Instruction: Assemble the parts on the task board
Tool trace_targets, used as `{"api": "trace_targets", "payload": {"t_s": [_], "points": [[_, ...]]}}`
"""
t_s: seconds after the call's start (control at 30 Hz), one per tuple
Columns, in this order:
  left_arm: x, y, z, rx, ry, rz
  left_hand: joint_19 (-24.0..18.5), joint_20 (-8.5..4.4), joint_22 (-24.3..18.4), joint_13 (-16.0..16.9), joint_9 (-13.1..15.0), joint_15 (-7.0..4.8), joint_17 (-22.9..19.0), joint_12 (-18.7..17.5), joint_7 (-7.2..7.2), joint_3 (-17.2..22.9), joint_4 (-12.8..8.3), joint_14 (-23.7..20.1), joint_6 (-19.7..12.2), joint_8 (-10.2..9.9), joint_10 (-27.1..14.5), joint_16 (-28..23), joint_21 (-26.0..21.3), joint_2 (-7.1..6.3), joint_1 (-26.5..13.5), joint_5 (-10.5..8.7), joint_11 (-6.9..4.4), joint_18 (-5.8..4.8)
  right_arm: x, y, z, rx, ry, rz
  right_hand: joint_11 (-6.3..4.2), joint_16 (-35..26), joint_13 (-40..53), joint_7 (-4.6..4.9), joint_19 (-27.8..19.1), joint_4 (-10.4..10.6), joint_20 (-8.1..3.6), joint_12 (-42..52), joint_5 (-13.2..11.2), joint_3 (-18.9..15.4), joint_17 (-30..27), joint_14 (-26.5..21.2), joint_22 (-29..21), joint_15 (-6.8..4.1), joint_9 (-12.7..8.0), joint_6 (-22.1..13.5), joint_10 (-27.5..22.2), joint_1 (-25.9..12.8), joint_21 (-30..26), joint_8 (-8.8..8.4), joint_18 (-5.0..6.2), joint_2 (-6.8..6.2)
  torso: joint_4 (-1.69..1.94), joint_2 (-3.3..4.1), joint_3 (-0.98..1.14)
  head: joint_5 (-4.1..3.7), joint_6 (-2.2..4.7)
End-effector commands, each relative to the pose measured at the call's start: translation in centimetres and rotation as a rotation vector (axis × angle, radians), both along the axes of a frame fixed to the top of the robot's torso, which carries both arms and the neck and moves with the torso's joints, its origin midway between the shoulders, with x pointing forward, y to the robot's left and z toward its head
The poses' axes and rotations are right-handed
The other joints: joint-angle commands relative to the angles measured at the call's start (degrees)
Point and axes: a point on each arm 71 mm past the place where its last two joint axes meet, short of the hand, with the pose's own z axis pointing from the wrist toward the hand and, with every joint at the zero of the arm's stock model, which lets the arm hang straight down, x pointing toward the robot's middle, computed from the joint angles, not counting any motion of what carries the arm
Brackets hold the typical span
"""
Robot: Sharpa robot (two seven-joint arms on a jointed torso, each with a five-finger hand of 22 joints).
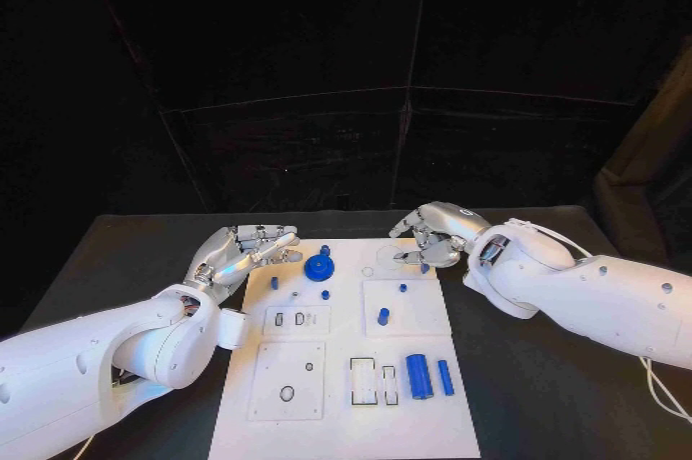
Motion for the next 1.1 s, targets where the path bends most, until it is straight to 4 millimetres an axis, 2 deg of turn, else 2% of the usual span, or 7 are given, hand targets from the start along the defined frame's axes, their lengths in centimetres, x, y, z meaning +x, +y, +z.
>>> {"api": "trace_targets", "payload": {"t_s": [0.03,0.13,0.3,0.4,0.47,0.53,1.1], "points": [[0.1,-0.2,0.1,-0.003,-0.01,-0.013,0.1,0.29,-0.1,0.0,0.0,0.16,0.1,-0.3,0.51,-0.1,-0.4,-0.2,-0.3,-0.4,0.0,-0.3,-0.2,0.46,0.0,-0.16,0.09,0.42,-0.5,-1.3,0.2,0.12,0.073,0.067,0.1,-0.4,-0.1,-0.38,-0.5,-0.7,-0.09,-0.3,-0.7,-0.3,0.0,2.3,-0.1,-0.03,0.0,0.2,-0.4,0.9,-0.3,0.22,-0.13,-0.2,-0.72,-0.21,0.53,-0.28,0.15],[0.1,-0.3,0.1,-0.005,-0.01,-0.016,0.1,0.29,-0.1,0.0,0.0,0.16,0.1,-0.3,0.5,0.0,-0.5,-0.2,-0.3,-0.4,0.0,-0.4,-0.2,0.49,0.1,-0.16,0.08,0.42,-0.4,-3.5,0.1,0.11,0.073,0.036,0.03,-0.4,-0.2,-0.44,-0.5,-1.1,-0.14,-0.3,-1.0,-0.4,0.0,2.3,0.0,-0.08,0.0,0.2,-0.4,1.3,-0.3,0.18,-0.14,-0.28,-0.9,-0.27,0.79,-0.41,0.32],[0.2,-0.5,0.0,-0.006,-0.01,-0.018,0.1,0.29,-0.1,0.0,0.0,0.16,0.1,-0.3,0.49,0.0,-0.5,-0.2,-0.3,-0.4,0.0,-0.4,-0.2,0.51,0.1,-0.16,0.08,0.42,0.1,-5.4,-0.2,0.085,0.069,-0.001,0.05,-0.5,-0.4,-0.41,-0.6,-1.2,-0.16,-0.6,-1.1,-0.6,-0.2,2.3,-0.2,-0.1,0.0,0.0,-0.5,1.4,-0.4,0.09,-0.11,-0.37,-0.74,-0.12,0.79,-0.71,0.4],[0.3,-0.5,0.0,-0.006,-0.01,-0.019,0.1,0.3,-0.1,0.0,0.0,0.16,0.1,-0.3,0.49,0.0,-0.6,-0.2,-0.3,-0.4,0.1,-0.4,-0.2,0.52,0.1,-0.15,0.08,0.43,0.3,-6.0,-0.7,0.069,0.076,-0.015,0.07,-0.6,-0.5,-0.39,-0.6,-1.2,-0.16,-0.8,-1.2,-0.6,-0.2,2.3,-0.3,-0.09,0.0,-0.1,-0.6,1.5,-0.5,0.06,-0.09,-0.4,-0.66,-0.12,0.67,-0.74,0.29],[0.3,-0.5,0.0,-0.006,-0.01,-0.019,0.1,0.3,-0.1,0.0,0.0,0.16,0.1,-0.3,0.49,0.0,-0.6,-0.2,-0.3,-0.4,0.1,-0.4,-0.2,0.52,0.1,-0.15,0.08,0.43,0.3,-6.3,-1.3,0.06,0.086,-0.021,0.07,-0.6,-0.6,-0.39,-0.6,-1.2,-0.17,-0.8,-1.2,-0.7,-0.3,2.3,-0.3,-0.09,0.0,-0.1,-0.6,1.5,-0.5,0.05,-0.09,-0.41,-0.56,-0.11,0.67,-0.67,0.24],[0.4,-0.5,-0.1,-0.005,-0.01,-0.018,0.1,0.3,-0.1,0.0,0.0,0.16,0.1,-0.3,0.49,0.0,-0.6,-0.2,-0.3,-0.4,0.1,-0.4,-0.2,0.52,0.1,-0.15,0.08,0.43,0.3,-6.4,-1.8,0.052,0.096,-0.024,0.08,-0.6,-0.6,-0.37,-0.6,-1.3,-0.17,-0.8,-1.2,-0.7,-0.3,2.3,-0.3,-0.08,0.0,-0.1,-0.6,1.4,-0.5,0.04,-0.08,-0.42,-0.54,-0.14,0.52,-0.68,0.19],[0.5,-0.4,-0.2,-0.003,-0.009,-0.014,0.1,0.3,-0.1,0.0,0.0,0.16,0.1,-0.4,0.48,0.1,-0.7,-0.2,-0.2,-0.4,0.1,-0.4,-0.3,0.55,0.2,-0.15,0.07,0.43,1.3,-5.7,-4.1,0.03,0.126,-0.061,0.2,-0.5,-0.4,-0.21,-0.6,-1.1,-0.15,-0.6,-1.2,-0.7,-0.1,2.3,-0.3,-0.02,0.0,-0.1,-0.5,1.3,-0.5,0.11,-0.1,0.22,-0.62,-0.13,0.46,-0.62,-0.4]]}}
